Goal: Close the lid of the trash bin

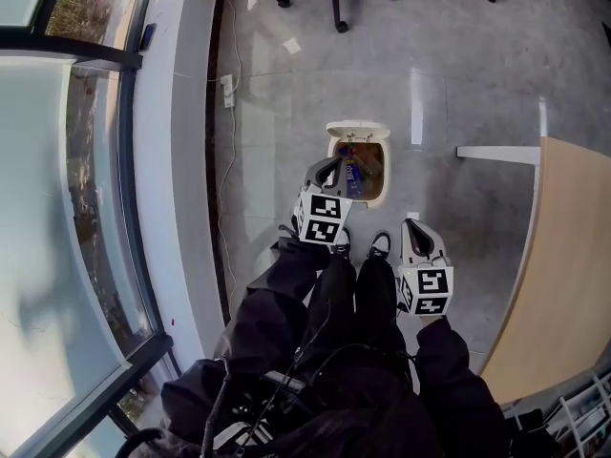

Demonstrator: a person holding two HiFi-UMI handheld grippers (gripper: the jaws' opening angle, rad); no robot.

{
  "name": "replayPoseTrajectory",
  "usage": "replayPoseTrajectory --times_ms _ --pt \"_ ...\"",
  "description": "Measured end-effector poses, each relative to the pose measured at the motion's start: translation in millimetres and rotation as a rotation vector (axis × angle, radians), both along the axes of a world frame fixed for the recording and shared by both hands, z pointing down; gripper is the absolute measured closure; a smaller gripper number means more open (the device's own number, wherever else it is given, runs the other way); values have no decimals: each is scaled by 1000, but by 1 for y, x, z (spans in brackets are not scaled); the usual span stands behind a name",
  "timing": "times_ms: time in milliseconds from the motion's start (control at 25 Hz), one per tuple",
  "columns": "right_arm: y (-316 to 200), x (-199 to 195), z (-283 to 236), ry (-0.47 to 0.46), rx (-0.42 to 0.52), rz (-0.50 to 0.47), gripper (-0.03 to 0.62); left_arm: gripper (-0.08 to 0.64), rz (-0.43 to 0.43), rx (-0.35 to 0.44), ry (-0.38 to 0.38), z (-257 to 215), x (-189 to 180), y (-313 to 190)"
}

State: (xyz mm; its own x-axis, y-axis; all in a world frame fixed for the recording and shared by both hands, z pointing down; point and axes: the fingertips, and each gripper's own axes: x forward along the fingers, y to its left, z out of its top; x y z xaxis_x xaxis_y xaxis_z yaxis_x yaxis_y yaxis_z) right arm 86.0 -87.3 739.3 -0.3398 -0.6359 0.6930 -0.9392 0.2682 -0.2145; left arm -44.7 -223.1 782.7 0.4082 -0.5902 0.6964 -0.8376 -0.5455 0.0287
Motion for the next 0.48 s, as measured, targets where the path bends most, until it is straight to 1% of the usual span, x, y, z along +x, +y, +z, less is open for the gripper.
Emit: replayPoseTrajectory --times_ms 200,360,480 --pt "7 13 13 8 -26 19 589 560 43 27 -52 13 8 -31" --pt "12 22 22 10 -42 40 588 560 63 36 -77 24 11 -41" --pt "12 25 27 8 -45 51 588 560 93 39 -88 33 16 -47"
